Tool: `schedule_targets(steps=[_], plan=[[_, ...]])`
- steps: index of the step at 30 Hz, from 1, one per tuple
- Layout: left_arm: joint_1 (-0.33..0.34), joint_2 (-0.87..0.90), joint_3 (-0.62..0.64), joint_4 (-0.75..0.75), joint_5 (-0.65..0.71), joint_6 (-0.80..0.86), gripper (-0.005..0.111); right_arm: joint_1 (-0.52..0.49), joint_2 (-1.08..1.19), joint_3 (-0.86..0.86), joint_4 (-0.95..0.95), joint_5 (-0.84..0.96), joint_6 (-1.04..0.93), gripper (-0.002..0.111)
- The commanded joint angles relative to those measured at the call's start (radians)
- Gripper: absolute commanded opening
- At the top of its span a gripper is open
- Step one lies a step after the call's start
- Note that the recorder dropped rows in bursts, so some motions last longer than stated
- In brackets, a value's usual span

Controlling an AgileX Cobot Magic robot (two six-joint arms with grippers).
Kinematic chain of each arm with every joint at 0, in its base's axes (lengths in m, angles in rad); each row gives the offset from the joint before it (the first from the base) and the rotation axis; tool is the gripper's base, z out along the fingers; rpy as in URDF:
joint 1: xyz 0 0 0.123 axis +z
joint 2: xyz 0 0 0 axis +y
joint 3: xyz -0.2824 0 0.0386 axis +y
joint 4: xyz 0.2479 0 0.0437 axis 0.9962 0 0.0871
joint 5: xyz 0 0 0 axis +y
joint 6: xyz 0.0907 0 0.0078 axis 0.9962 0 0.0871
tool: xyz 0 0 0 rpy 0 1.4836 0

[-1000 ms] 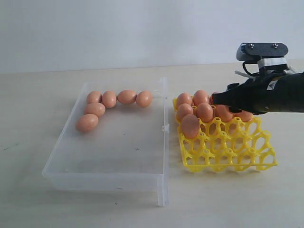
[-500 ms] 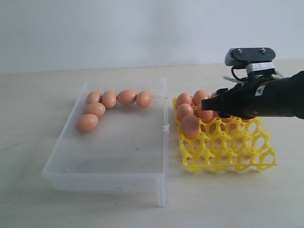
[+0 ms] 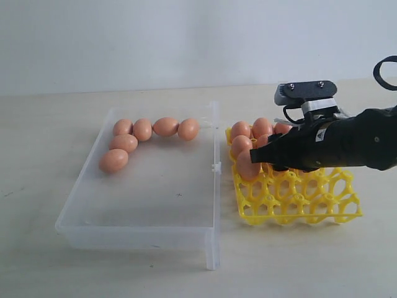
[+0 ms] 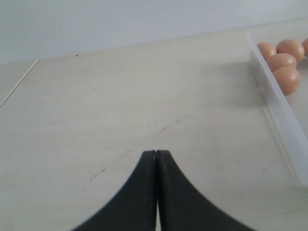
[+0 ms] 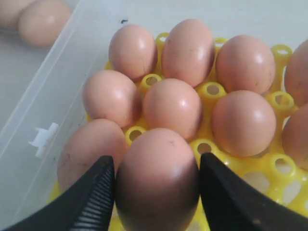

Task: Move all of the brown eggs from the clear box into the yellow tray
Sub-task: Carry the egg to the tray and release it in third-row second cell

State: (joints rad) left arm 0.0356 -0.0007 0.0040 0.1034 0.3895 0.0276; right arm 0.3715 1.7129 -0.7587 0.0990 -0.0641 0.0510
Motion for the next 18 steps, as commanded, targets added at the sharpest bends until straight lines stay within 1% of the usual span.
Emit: schedule_targets(steps=[1, 7, 18], plan=[[-0.006, 0.001, -0.004, -0.002, -0.009, -0.005, 0.000, 0.001, 0.028, 0.004, -0.009, -0.022, 0.002, 0.000], [-0.006, 0.001, -0.004, -0.002, -0.009, -0.005, 0.000, 0.001, 0.030, 0.001, -0.009, -0.068, 0.001, 0.000], [-0.006, 0.001, -0.004, -0.002, -0.009, -0.005, 0.000, 0.001, 0.032, -0.039, -0.009, -0.043, -0.006, 0.000]])
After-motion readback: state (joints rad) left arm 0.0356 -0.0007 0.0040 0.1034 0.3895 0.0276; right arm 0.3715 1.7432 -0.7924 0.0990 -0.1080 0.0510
